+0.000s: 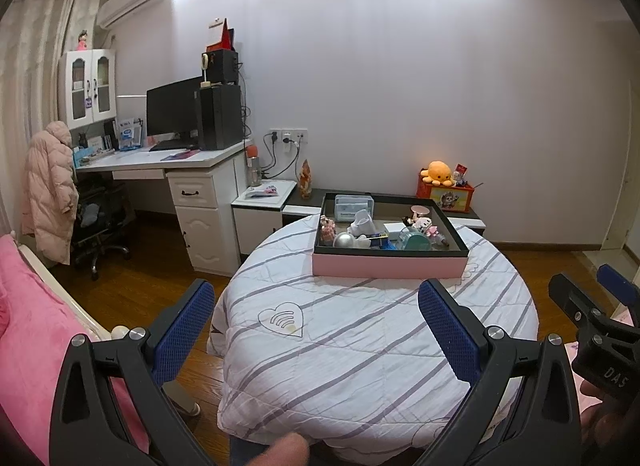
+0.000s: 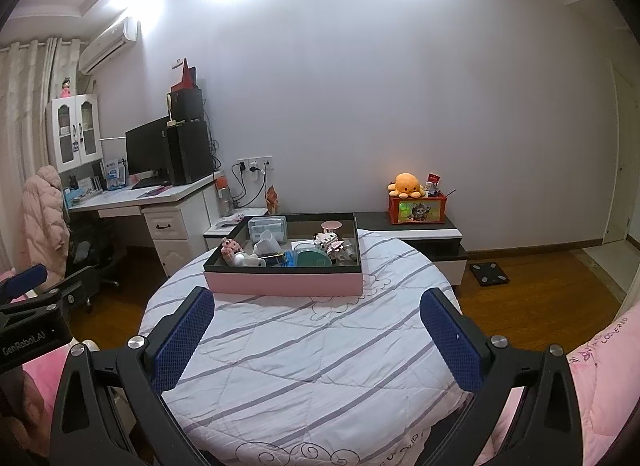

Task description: Organize rigid objects

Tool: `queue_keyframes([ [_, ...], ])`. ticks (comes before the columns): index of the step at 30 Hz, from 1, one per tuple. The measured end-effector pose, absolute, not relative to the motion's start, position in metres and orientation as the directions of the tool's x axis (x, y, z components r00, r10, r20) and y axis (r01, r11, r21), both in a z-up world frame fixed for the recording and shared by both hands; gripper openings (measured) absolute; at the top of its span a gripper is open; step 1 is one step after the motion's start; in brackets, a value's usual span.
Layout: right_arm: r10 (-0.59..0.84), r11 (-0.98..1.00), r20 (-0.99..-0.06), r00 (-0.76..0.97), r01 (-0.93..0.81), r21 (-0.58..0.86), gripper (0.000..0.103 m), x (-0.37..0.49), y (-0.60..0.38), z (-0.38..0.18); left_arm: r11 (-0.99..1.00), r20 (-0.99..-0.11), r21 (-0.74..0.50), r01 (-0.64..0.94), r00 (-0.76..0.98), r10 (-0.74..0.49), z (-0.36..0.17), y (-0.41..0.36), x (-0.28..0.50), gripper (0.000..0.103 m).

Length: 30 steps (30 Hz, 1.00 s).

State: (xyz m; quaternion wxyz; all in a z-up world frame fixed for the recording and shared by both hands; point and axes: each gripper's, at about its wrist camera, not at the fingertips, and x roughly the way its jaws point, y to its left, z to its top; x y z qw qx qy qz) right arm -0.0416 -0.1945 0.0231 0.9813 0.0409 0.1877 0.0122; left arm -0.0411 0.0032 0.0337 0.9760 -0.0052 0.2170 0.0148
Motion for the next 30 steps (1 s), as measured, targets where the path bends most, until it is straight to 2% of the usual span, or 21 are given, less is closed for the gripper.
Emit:
queue_keyframes([
  [30, 0.036, 0.997, -0.366, 0.93, -0.008, 0.08, 0.103, -0.0442, -0.1927, 0.0235, 1.0, -0.432, 0.006, -0.006, 0.902, 0.008, 0.0358, -0.0009, -0.0401, 0.103],
])
